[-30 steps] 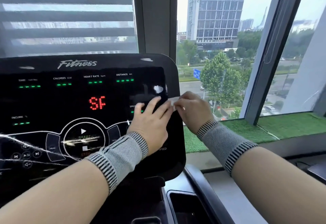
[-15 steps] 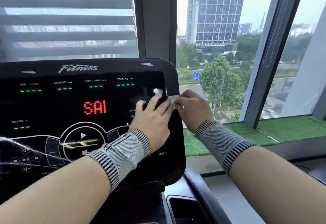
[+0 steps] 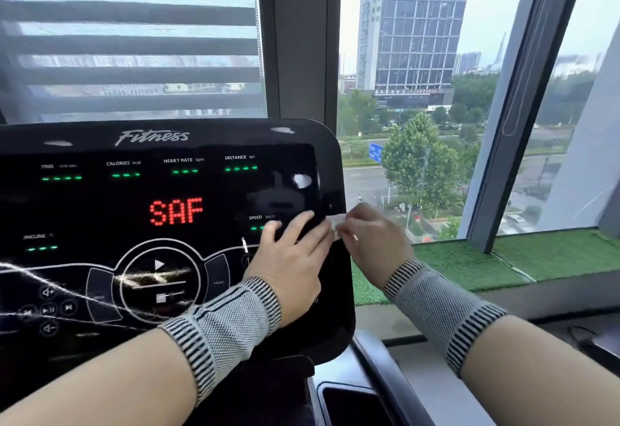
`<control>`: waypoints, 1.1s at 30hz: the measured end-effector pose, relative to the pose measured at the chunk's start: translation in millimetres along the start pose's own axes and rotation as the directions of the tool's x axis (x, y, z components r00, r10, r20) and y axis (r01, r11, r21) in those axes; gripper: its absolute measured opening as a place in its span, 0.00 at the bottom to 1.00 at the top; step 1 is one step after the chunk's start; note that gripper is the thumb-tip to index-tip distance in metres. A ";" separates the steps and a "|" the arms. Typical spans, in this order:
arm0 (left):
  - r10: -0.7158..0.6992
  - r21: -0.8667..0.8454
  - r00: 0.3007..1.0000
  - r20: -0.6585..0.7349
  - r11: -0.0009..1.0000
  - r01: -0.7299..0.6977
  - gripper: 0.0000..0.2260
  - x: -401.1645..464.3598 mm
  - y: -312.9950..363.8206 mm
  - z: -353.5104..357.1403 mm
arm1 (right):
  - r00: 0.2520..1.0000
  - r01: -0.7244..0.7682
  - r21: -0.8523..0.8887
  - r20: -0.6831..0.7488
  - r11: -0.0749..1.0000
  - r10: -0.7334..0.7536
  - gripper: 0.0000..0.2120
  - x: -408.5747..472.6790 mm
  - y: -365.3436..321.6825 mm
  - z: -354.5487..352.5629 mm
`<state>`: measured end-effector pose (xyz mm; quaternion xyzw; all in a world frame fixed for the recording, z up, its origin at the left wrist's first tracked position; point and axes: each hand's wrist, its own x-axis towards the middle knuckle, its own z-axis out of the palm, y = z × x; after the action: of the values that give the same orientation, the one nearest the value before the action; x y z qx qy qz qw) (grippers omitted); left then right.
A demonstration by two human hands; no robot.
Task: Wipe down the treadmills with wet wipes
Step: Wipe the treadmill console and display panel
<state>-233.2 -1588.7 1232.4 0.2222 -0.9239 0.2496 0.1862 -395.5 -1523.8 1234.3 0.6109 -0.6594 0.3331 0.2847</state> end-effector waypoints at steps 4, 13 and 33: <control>-0.078 0.008 0.997 -0.002 0.997 0.078 0.28 25.1 -9.5 -18.6 | 0.999 -0.012 -0.026 -0.042 1.000 0.011 0.06 40.3 2.6 -3.1; -0.011 0.007 0.999 -0.051 1.000 0.012 0.29 8.2 -7.2 -0.9 | 0.999 -0.014 0.030 0.030 0.999 0.013 0.04 15.6 1.5 -3.7; -0.083 -0.010 0.996 -0.010 0.997 0.083 0.29 19.9 -11.5 -12.1 | 0.997 -0.016 0.000 -0.075 1.000 0.016 0.03 35.9 -1.7 -2.1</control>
<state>-241.1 -1597.4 1255.5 0.2582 -0.9140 0.2386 0.2024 -397.2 -1544.3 1263.8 0.5927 -0.6531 0.3579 0.3067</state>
